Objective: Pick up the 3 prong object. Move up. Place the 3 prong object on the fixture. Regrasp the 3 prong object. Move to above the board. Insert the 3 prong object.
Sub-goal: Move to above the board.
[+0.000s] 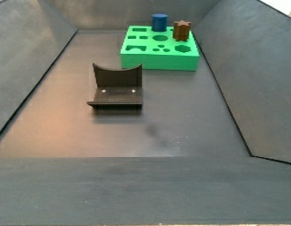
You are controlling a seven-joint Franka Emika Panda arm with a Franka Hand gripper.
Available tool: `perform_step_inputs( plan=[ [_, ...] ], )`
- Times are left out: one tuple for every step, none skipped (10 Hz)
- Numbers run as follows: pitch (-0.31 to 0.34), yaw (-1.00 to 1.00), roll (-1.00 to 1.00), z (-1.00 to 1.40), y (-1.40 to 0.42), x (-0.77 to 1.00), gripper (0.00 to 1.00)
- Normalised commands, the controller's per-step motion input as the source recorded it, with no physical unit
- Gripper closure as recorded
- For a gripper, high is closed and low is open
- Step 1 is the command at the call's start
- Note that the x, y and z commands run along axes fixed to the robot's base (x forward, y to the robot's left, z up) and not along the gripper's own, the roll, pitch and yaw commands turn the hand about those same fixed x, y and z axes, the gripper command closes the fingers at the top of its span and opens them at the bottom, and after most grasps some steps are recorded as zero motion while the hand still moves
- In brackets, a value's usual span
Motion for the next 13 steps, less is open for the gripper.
perform_step_inputs(
  plan=[
    [-0.297,0.0,-0.21,0.03,0.13,-0.24,1.0],
    [-0.296,0.0,-0.21,0.03,0.13,-0.24,1.0],
    [-0.296,0.0,-0.21,0.03,0.13,-0.24,1.0],
    [-0.296,0.0,-0.21,0.03,0.13,-0.24,1.0],
    [-0.294,0.0,-0.2,0.03,0.13,-0.23,1.0],
    [-0.293,0.0,-0.2,0.03,0.13,-0.23,1.0],
    [-0.293,0.0,-0.2,0.03,0.13,-0.23,1.0],
    [-0.293,0.0,-0.2,0.03,0.13,-0.23,1.0],
    [-0.293,0.0,-0.2,0.03,0.13,-0.23,1.0],
    [-0.293,0.0,-0.2,0.03,0.13,-0.23,1.0],
    [-0.292,0.0,-0.2,0.03,0.13,-0.23,1.0],
    [-0.292,0.0,-0.2,0.03,0.13,-0.23,1.0],
    [-0.292,0.0,-0.2,0.03,0.13,-0.23,1.0]
  ],
)
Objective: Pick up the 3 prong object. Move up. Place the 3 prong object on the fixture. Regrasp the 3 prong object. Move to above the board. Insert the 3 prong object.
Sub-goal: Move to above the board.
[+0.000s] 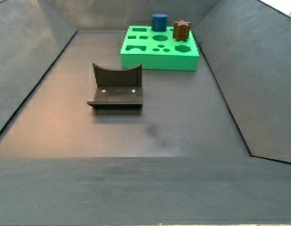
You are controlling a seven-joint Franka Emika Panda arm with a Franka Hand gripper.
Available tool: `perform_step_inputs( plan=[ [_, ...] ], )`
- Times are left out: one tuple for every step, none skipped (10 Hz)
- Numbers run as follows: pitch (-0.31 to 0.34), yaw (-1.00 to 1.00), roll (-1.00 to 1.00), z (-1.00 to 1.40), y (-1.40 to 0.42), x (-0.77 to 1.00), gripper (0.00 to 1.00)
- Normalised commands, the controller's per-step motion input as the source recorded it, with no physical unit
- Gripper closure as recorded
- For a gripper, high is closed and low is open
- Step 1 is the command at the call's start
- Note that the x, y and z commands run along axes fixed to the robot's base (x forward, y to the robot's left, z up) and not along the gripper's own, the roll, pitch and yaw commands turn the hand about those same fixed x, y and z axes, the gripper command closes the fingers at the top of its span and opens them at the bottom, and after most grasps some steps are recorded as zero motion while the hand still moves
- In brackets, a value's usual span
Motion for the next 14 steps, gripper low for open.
perform_step_inputs(
  plan=[
    [-0.292,0.0,-0.2,0.03,0.13,-0.23,1.0],
    [-0.292,0.0,-0.2,0.03,0.13,-0.23,1.0],
    [-0.292,0.0,-0.2,0.03,0.13,-0.23,1.0],
    [-0.292,0.0,-0.2,0.03,0.13,-0.23,1.0],
    [-0.292,0.0,-0.2,0.03,0.13,-0.23,1.0],
    [-0.291,0.0,-0.2,0.03,0.12,-0.23,1.0],
    [-0.291,0.0,-0.2,0.03,0.12,-0.23,1.0],
    [-0.291,0.0,-0.2,0.03,0.12,-0.23,1.0],
    [-0.291,0.0,-0.2,0.03,0.12,-0.23,1.0],
    [-0.291,0.0,-0.2,0.03,0.12,-0.23,1.0],
    [-0.291,0.0,-0.2,0.03,0.12,-0.23,1.0],
    [-0.291,0.0,-0.2,0.03,0.12,-0.23,1.0],
    [-0.291,0.0,-0.2,0.03,0.12,-0.23,1.0],
    [-0.29,0.0,-0.2,0.03,0.12,-0.23,1.0]
  ],
)
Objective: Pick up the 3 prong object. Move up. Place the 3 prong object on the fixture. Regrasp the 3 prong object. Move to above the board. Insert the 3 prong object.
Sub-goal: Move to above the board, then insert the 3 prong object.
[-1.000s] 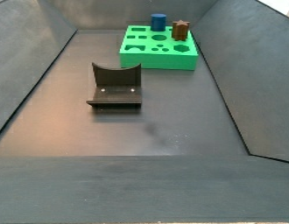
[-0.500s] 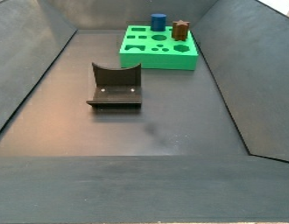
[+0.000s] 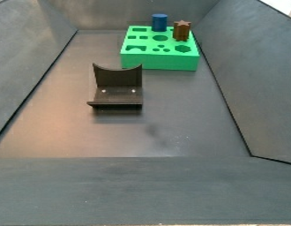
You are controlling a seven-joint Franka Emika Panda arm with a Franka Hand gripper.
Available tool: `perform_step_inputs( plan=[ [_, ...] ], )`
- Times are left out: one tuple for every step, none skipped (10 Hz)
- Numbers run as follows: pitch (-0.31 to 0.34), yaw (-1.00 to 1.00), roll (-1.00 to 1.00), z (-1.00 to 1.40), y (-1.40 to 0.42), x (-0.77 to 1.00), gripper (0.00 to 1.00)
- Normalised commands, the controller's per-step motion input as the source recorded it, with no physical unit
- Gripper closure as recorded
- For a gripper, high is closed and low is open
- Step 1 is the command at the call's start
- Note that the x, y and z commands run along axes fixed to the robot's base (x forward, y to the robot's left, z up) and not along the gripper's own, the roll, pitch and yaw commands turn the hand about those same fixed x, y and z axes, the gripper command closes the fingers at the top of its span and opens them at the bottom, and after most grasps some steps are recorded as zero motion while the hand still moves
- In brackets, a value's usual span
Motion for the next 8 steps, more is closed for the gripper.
perform_step_inputs(
  plan=[
    [-0.29,0.0,-0.2,0.03,0.12,-0.23,1.0],
    [-0.29,0.0,-0.2,0.03,0.12,-0.23,1.0],
    [0.0,0.0,-0.02,0.0,0.0,0.0,1.0],
    [0.0,0.0,-0.15,-0.16,0.05,0.0,1.0],
    [0.0,0.0,-0.5,-0.05,0.36,0.15,1.0],
    [0.0,0.0,-0.5,0.0,0.32,0.18,1.0],
    [0.0,0.0,-0.5,0.1,0.28,0.27,1.0],
    [0.0,0.0,-0.5,0.12,0.27,0.27,1.0]
  ],
)
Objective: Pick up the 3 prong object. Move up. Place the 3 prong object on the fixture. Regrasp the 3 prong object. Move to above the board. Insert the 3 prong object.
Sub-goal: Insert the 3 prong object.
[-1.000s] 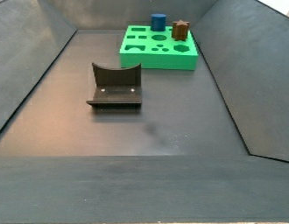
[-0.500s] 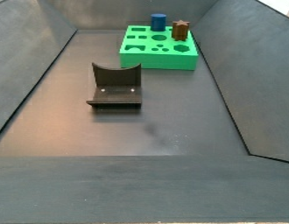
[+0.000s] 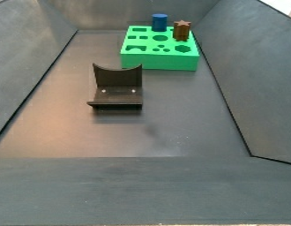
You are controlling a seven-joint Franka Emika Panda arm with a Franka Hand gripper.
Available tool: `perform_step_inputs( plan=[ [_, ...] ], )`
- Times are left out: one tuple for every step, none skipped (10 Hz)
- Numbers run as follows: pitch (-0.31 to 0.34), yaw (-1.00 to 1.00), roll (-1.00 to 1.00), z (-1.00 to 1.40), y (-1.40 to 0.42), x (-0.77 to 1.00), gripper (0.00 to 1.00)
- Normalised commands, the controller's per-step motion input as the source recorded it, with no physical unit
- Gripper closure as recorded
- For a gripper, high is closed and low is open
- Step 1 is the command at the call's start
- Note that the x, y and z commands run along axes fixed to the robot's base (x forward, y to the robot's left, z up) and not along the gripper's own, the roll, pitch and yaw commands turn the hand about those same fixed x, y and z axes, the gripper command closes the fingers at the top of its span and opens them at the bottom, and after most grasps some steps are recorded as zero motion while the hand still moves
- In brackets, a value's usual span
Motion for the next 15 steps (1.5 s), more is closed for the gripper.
perform_step_inputs(
  plan=[
    [0.0,0.0,-0.5,0.12,0.27,0.27,1.0],
    [0.0,0.0,-0.5,0.12,0.27,0.27,1.0],
    [0.0,0.0,-0.5,0.13,0.26,0.25,1.0],
    [0.0,-0.12,-0.5,0.15,0.16,0.22,1.0],
    [0.0,-0.21,-0.5,0.15,0.09,0.2,1.0],
    [-0.079,-0.42,-0.5,0.22,0.0,0.04,1.0],
    [-0.047,-0.58,-0.5,0.0,-0.02,0.0,1.0],
    [-0.06,-0.04,0.0,0.01,0.0,-0.04,1.0],
    [0.0,0.0,-0.01,-0.01,-0.01,0.03,1.0],
    [0.0,-0.49,-0.29,-0.26,0.22,0.0,1.0],
    [0.0,-0.66,-0.34,-0.37,0.01,0.05,1.0],
    [0.0,-0.7,-0.32,-0.38,0.0,0.05,1.0],
    [0.0,-0.77,-0.27,-0.29,0.0,0.0,1.0],
    [0.0,-0.81,-0.25,-0.26,0.0,0.0,1.0],
    [0.0,-0.87,-0.2,-0.21,-0.01,0.0,1.0]
  ],
)
